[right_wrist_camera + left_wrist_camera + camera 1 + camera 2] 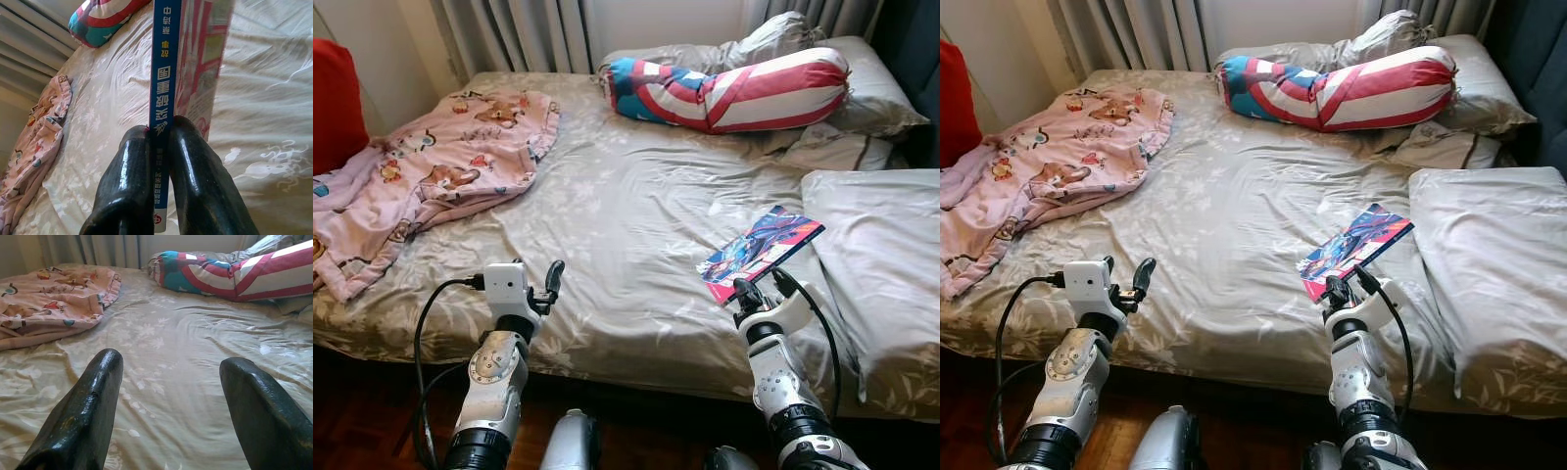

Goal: Clean up the room

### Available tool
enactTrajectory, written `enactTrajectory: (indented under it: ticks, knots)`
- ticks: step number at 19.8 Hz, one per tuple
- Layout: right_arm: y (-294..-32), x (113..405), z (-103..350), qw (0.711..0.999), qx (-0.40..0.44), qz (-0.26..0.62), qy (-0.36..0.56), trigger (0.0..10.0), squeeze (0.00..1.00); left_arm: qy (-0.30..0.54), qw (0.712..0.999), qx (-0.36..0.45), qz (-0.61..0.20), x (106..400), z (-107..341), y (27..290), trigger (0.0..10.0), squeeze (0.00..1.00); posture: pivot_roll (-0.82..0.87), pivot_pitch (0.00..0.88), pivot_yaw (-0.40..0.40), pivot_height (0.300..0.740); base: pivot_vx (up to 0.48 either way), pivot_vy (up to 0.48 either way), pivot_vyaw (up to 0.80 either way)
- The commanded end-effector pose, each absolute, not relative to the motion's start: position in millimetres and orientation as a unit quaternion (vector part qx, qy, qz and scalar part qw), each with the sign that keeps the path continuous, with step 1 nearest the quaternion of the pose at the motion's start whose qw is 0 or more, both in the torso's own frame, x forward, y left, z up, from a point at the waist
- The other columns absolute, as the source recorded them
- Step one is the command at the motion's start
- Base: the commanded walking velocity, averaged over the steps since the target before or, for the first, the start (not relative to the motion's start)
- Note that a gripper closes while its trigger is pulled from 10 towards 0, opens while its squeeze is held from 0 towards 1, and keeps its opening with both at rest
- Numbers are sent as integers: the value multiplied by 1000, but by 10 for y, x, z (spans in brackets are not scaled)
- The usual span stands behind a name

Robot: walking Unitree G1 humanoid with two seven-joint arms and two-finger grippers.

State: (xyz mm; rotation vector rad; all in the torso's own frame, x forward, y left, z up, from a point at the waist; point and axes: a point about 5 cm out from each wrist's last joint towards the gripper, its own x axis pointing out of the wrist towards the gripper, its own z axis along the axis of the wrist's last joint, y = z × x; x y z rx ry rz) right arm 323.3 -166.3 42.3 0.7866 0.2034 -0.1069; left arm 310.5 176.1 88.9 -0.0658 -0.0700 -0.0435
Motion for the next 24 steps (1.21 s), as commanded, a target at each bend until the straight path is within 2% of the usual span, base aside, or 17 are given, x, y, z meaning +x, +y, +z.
enactTrajectory:
  ticks: [1,5,18,20,22,24]
  knots:
    - [-1624,3313,552,922,377,-34,75,10000,0,-40,999,-27,-26,3121,930,1763,10000,0,-12,47,33,642,262,0,0]
    - [-1590,3304,536,930,357,-20,84,10000,0,-41,999,-26,-25,3120,934,1768,10000,0,-10,49,34,642,312,0,0]
    - [-1606,3293,518,930,357,-21,85,10000,0,-40,998,-26,-31,3101,922,1749,10000,0,-9,37,33,642,325,0,0]
    - [-1609,3315,525,927,364,-12,85,10000,0,-43,998,-27,-35,3089,930,1744,10000,0,-4,35,35,642,0,0,0]
    - [-1561,3347,522,918,385,-8,92,10000,0,-44,998,-25,-37,3070,934,1752,10000,0,13,40,37,642,0,0,0]
    - [-1496,3396,528,886,452,-14,98,10000,0,-46,998,-19,-39,3017,953,1783,10000,0,36,51,45,642,0,0,0]
